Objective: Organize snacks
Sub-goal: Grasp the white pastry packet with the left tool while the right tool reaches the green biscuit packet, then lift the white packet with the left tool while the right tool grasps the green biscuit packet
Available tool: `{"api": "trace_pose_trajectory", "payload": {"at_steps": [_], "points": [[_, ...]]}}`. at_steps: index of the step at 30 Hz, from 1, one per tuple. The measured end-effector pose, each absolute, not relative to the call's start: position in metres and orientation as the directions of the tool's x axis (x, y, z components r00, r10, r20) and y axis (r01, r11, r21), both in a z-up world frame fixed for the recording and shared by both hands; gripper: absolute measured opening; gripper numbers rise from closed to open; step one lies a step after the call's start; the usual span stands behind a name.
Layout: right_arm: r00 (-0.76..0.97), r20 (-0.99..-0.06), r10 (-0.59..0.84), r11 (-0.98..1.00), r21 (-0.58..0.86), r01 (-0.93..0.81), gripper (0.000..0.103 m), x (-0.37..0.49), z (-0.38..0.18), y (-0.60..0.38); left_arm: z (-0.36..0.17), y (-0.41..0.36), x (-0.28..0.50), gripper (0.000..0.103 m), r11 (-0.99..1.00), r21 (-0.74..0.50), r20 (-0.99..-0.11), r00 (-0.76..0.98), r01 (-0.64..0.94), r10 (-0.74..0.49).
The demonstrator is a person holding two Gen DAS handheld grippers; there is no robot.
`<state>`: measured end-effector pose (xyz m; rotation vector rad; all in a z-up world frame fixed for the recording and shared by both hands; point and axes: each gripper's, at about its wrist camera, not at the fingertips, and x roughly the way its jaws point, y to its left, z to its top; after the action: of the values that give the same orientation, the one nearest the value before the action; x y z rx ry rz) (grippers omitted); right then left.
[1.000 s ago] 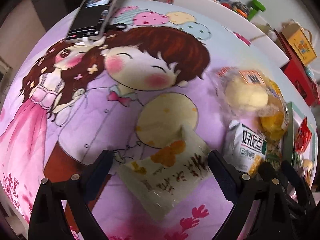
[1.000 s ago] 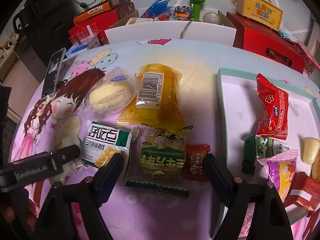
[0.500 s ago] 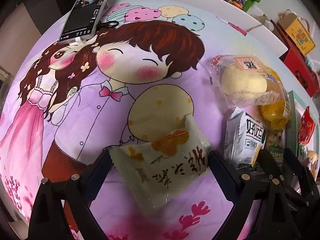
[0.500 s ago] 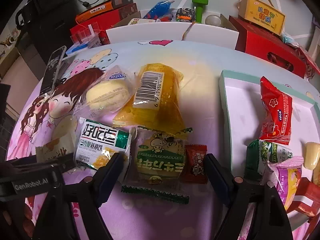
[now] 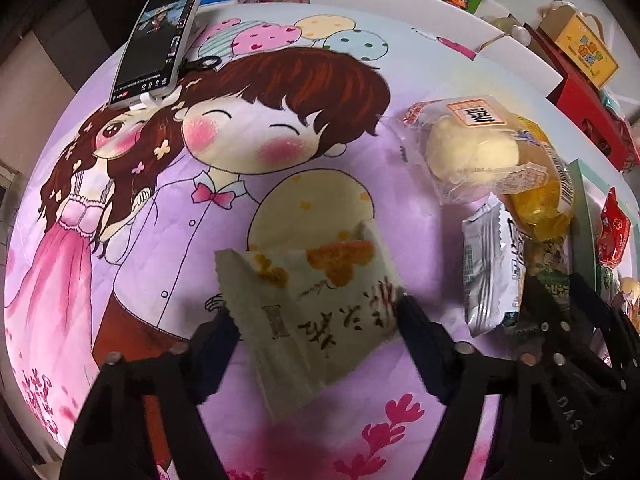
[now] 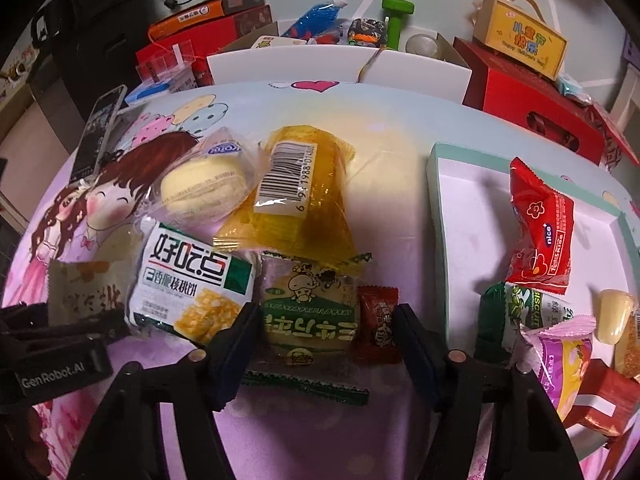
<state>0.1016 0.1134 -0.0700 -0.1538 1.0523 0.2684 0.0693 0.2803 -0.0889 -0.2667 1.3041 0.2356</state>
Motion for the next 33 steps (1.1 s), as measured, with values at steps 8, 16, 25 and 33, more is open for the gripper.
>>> {"api": "trace_pose_trajectory", "payload": {"at_steps": [8, 16, 25, 33], "points": [[0.495, -0.865, 0.080, 0.947, -0.089, -0.307, 0.071, 0.098, -0.076, 0.124, -0.083, 0.285, 0.072, 0.050, 0.947, -0.067, -0.964, 0.266, -0.315, 0.021], [0.499, -0.862, 0.086, 0.951, -0.079, -0.300, 0.069, 0.098, -0.074, 0.122, -0.074, 0.295, 0.075, 0.042, 0.940, -0.087, -0.958, 0.287, -0.330, 0.012], [0.507, -0.855, 0.112, 0.952, -0.054, -0.301, 0.059, 0.092, -0.061, 0.120, -0.057, 0.302, 0.070, 0.035, 0.937, -0.116, -0.945, 0.326, -0.330, -0.002], [0.505, -0.855, 0.117, 0.945, -0.060, -0.322, 0.055, 0.091, -0.058, 0.122, -0.062, 0.302, 0.068, 0.032, 0.933, -0.135, -0.944, 0.328, -0.333, -0.019]]}}
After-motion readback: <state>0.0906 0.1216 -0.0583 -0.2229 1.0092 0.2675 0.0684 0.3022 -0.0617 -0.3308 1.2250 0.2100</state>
